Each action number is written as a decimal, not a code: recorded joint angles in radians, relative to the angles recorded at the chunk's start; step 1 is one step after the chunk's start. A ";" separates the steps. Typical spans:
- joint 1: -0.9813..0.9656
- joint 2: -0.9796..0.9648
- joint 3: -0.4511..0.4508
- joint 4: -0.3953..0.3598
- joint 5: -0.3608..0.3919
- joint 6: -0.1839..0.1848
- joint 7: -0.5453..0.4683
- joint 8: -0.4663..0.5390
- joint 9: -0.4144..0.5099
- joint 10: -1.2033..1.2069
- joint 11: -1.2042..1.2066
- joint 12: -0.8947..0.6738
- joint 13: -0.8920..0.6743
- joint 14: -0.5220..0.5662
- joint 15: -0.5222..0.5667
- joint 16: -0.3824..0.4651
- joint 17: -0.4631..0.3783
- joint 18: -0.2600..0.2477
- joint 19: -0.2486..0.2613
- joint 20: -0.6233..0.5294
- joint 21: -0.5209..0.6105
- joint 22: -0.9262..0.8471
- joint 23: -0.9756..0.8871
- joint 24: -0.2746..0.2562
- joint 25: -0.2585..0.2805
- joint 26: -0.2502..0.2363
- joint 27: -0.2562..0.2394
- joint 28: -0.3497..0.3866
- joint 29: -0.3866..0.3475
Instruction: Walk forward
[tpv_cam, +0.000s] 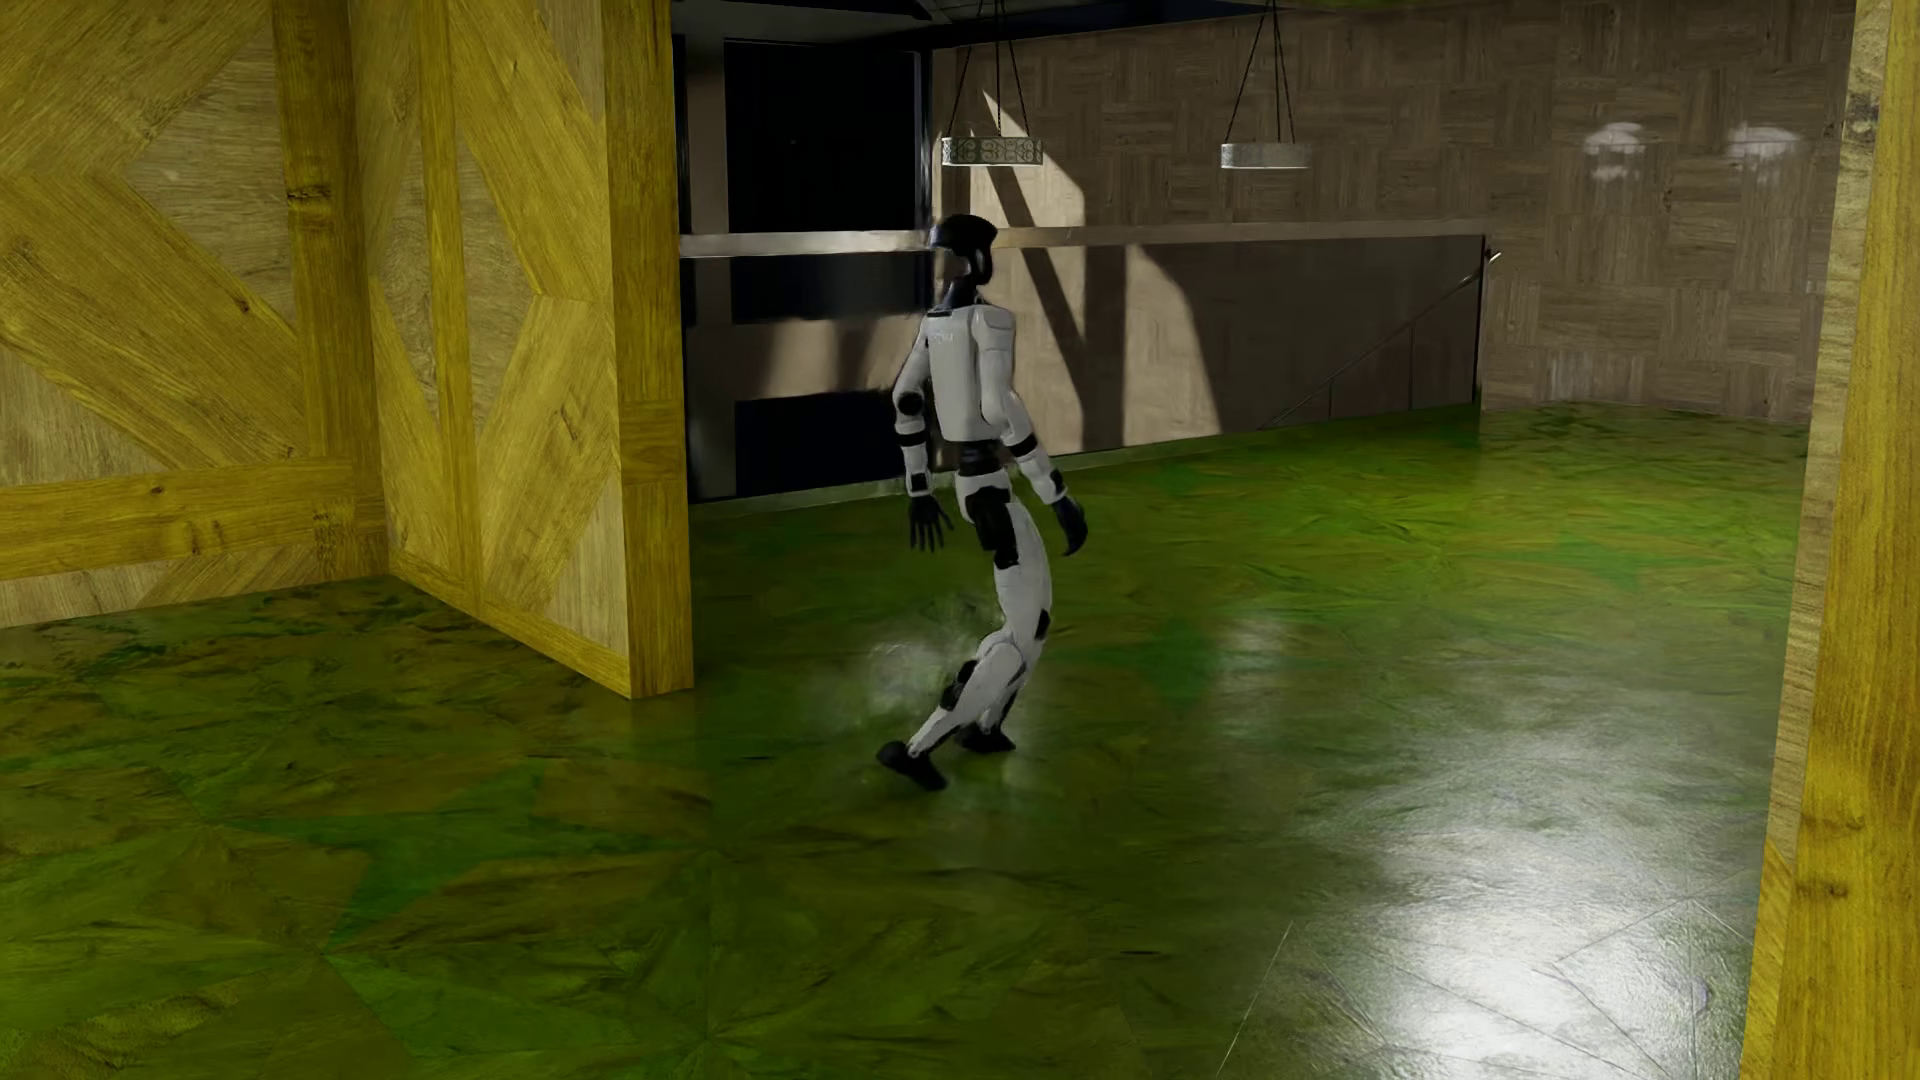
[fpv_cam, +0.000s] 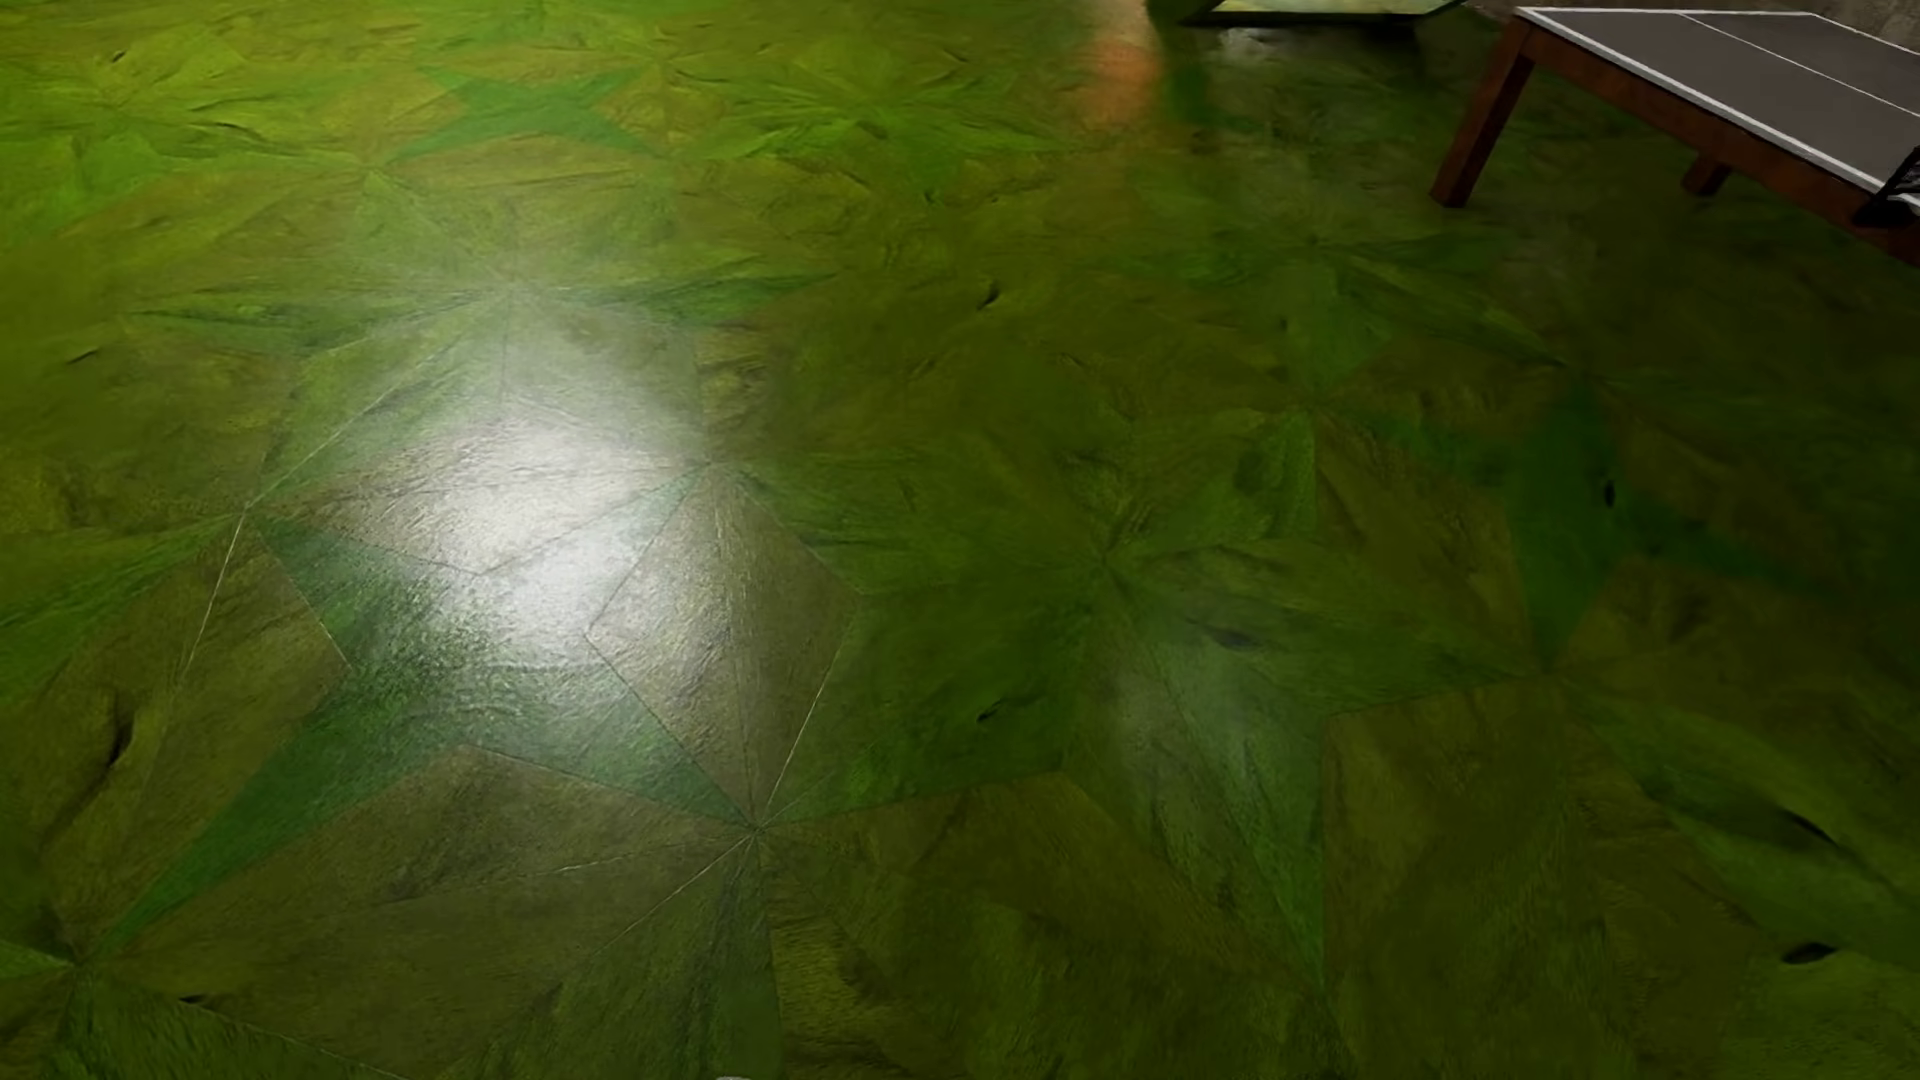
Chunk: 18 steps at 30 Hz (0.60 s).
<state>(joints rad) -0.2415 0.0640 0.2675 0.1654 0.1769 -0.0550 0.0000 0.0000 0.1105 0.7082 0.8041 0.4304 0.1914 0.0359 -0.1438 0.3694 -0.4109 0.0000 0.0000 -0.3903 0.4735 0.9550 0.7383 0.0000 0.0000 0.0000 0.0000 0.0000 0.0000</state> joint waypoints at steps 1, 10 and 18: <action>0.042 -0.051 0.003 0.025 -0.012 -0.018 0.000 0.000 0.022 0.007 0.069 -0.041 -0.021 -0.057 0.164 0.022 0.011 0.000 0.000 -0.014 0.051 0.012 -0.011 0.000 0.000 0.000 0.000 0.000 0.000; 0.465 -0.562 -0.270 0.081 -0.193 0.021 0.000 0.000 -0.016 -0.138 -0.193 -0.107 0.147 -0.324 0.136 0.037 0.041 0.000 0.000 0.054 0.250 -0.185 0.142 0.000 0.000 0.000 0.000 0.000 0.000; 0.436 -0.640 -0.391 0.092 -0.119 0.127 0.000 0.000 -0.022 0.181 -0.012 -0.168 0.247 -0.053 0.194 0.050 0.018 0.000 0.000 0.034 0.321 -0.171 0.285 0.000 0.000 0.000 0.000 0.000 0.000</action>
<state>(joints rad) 0.1943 -0.5758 -0.1233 0.2579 0.0574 0.0716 0.0000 0.0000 0.0881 0.8894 0.7919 0.2622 0.4381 -0.0170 0.0507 0.4196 -0.3925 0.0000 0.0000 -0.3564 0.7950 0.7841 1.0236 0.0000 0.0000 0.0000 0.0000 0.0000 0.0000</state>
